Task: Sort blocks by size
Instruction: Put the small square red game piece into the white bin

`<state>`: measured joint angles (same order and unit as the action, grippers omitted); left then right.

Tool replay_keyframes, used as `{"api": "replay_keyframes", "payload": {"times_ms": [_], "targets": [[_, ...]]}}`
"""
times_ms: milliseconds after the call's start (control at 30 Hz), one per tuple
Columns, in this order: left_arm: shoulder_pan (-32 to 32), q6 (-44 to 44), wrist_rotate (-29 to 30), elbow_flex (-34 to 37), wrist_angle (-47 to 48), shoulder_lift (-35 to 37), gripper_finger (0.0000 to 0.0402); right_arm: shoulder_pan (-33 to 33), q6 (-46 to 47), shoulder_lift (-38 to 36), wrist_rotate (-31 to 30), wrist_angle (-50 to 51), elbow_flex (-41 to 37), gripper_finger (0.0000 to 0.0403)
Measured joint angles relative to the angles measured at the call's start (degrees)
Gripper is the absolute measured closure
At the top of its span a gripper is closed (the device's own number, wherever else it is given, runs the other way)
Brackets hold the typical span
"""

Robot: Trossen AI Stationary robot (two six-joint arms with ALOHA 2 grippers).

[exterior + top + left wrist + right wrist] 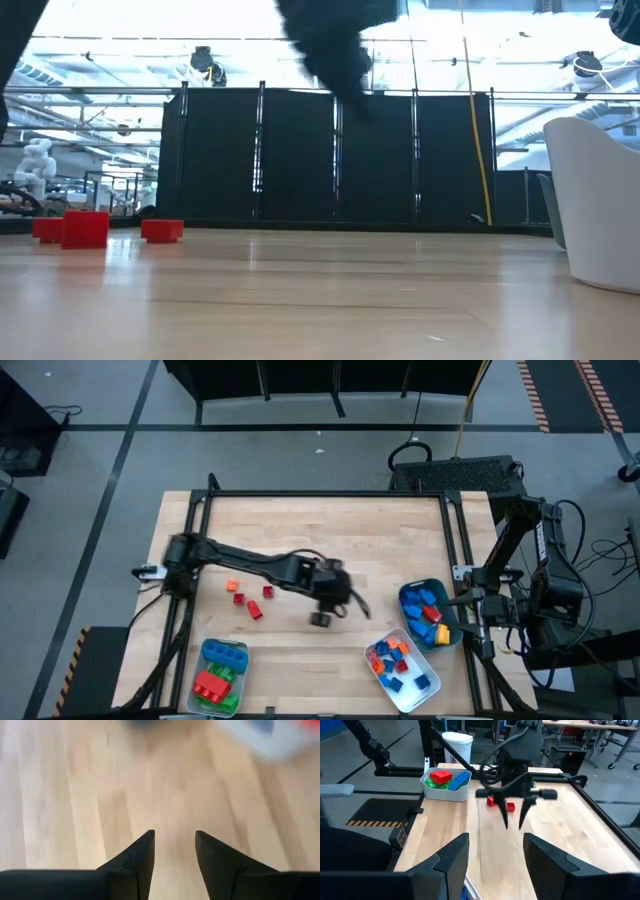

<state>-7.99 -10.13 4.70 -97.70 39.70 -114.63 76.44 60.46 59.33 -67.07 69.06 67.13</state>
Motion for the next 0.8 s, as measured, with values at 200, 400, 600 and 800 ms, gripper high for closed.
{"api": "replay_keyframes", "payload": {"times_ms": [200,400,600,800], "targets": [[-0.49,6.42,3.21,24.91,-3.71,15.55,0.0258,0.0,-1.81,0.0,-0.07,0.06,-0.02,0.0232],[-2.1,14.97,9.04,44.6,-4.73,31.82,0.0258,0.0,-4.12,0.0,-0.39,0.11,0.0,0.0232],[-3.71,18.67,8.84,55.08,-6.27,40.71,0.0258,0.0,-4.17,-0.02,-0.53,0.11,-0.02,0.0232],[-3.58,13.82,2.57,56.6,-11.19,41.08,0.0258,0.0,-4.19,0.0,-2.06,0.04,-0.01,0.0232]]}}
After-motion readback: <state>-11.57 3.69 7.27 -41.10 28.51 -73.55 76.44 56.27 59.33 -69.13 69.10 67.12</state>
